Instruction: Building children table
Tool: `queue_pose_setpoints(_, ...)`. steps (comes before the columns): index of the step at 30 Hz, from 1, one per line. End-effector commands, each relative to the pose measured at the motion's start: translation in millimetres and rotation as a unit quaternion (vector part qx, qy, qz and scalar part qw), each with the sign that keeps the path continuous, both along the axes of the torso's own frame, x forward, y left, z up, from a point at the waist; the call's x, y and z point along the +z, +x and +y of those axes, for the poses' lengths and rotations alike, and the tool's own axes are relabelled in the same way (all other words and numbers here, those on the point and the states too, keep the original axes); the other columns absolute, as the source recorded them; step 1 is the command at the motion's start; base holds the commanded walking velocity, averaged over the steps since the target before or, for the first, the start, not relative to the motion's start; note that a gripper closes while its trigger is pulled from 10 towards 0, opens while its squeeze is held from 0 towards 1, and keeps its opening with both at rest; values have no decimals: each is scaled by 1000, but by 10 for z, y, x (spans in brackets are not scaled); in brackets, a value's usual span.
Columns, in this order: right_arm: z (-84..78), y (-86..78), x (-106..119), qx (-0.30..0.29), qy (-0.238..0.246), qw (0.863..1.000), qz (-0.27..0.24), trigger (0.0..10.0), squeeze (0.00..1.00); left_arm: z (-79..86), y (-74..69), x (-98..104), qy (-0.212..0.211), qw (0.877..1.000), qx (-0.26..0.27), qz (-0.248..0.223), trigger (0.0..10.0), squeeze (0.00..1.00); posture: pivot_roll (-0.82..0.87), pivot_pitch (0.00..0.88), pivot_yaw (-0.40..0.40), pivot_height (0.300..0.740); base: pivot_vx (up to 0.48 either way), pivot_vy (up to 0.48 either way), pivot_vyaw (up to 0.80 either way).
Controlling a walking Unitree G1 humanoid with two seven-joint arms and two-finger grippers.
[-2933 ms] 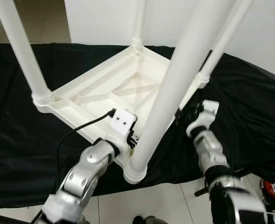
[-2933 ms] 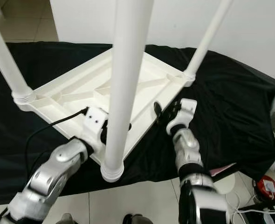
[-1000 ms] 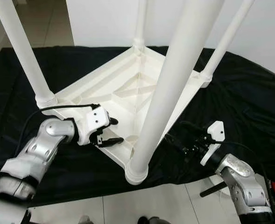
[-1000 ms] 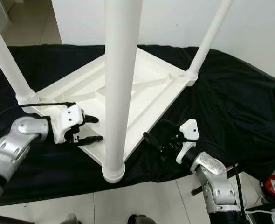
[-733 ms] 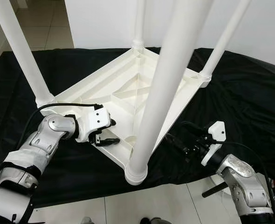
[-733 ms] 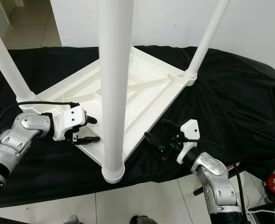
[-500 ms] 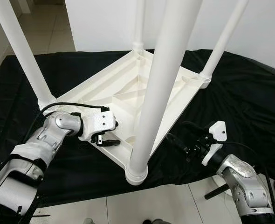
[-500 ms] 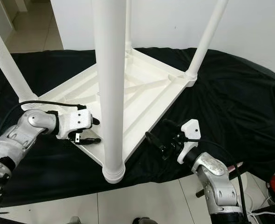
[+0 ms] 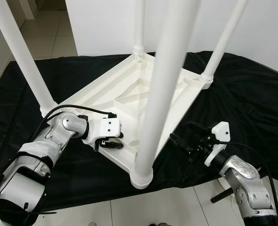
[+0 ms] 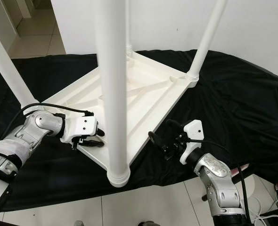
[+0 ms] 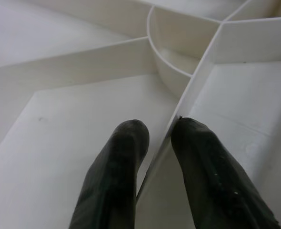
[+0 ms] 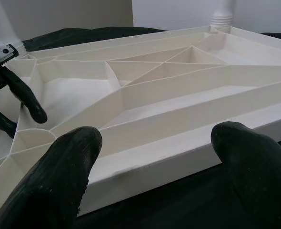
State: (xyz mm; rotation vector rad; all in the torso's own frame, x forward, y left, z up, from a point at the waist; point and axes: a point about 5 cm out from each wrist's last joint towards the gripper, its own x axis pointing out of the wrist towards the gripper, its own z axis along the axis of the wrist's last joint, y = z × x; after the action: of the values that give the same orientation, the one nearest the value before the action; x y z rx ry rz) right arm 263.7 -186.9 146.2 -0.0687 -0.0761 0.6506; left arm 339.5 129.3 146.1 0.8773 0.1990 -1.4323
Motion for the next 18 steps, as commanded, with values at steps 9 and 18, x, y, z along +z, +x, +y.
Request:
queue_pose_setpoints(9,-57,34,17,-18,-1,1000,-8,10000,0,22,-37,-112,-21,999,3,48,0,0,-4,50,3,740,0,0,0)
queue_pose_setpoints(18,-71,139,81,-59,24,998,-25,10000,0,-51,-11,-92,-51,998,15,36,0,0,0,61,-4,740,0,0,0)
